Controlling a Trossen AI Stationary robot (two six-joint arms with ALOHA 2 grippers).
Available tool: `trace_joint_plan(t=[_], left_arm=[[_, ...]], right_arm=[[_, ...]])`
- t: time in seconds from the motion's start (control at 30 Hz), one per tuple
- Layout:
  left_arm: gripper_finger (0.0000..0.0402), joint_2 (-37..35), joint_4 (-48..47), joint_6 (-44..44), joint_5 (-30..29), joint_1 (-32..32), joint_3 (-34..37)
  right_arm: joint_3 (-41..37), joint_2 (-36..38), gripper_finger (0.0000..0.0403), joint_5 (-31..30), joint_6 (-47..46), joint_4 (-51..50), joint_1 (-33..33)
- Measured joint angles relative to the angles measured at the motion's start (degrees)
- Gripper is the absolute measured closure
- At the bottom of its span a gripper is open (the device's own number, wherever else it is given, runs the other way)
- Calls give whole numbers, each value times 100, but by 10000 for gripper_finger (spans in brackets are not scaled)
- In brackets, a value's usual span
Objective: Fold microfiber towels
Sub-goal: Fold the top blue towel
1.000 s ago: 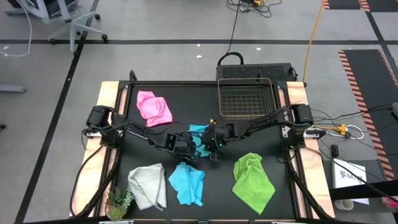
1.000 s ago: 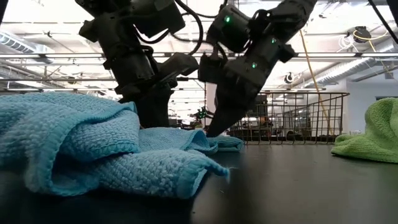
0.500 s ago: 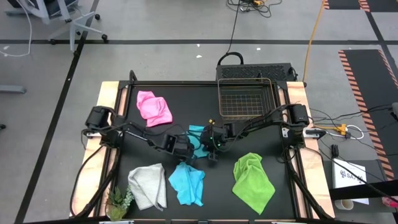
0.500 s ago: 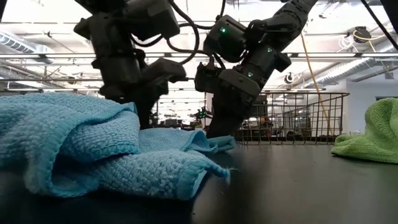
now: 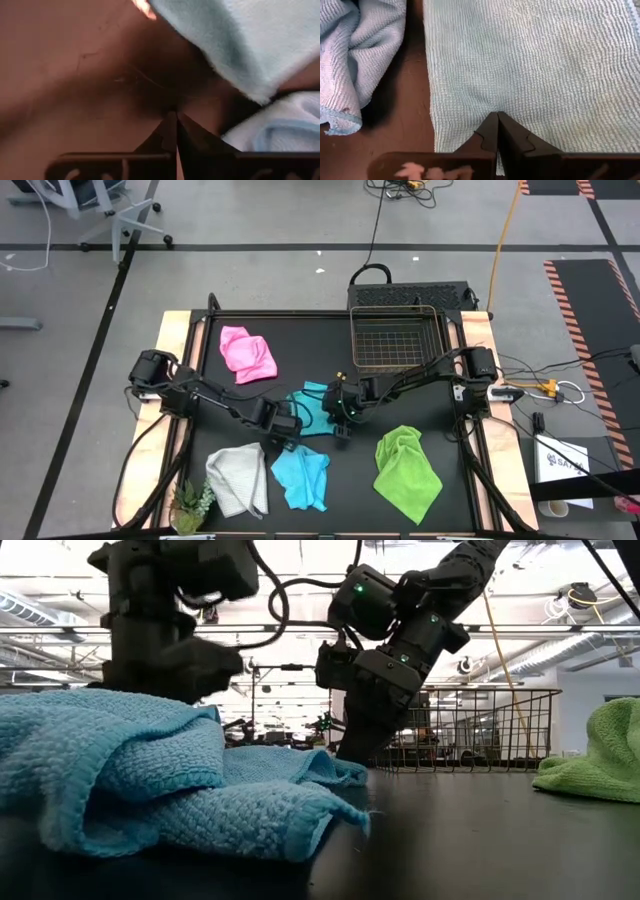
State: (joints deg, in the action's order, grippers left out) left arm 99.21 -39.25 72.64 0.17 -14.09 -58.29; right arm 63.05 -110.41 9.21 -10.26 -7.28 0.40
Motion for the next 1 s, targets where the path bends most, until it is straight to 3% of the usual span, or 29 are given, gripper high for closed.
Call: trace_joint_plan(t=[0.17, 0.37, 0.5, 0.8, 1.0], left_arm=[[396, -412, -835, 145, -238, -13, -10], [395, -684, -638, 301, -890, 34, -20], [387, -658, -423, 278, -950, 195, -21], [380, -637, 293, -854, -1255, 943, -23], [322, -637, 747, -1667, -862, 1396, -23]], right_arm=[[0, -4, 403, -10, 1, -94, 0], [-22, 168, 403, -32, 0, -168, 0], [-45, 488, 403, -91, 0, -237, -12], [-26, 926, 403, -32, -33, -196, -11], [-22, 1057, 376, -26, -98, -525, 4]])
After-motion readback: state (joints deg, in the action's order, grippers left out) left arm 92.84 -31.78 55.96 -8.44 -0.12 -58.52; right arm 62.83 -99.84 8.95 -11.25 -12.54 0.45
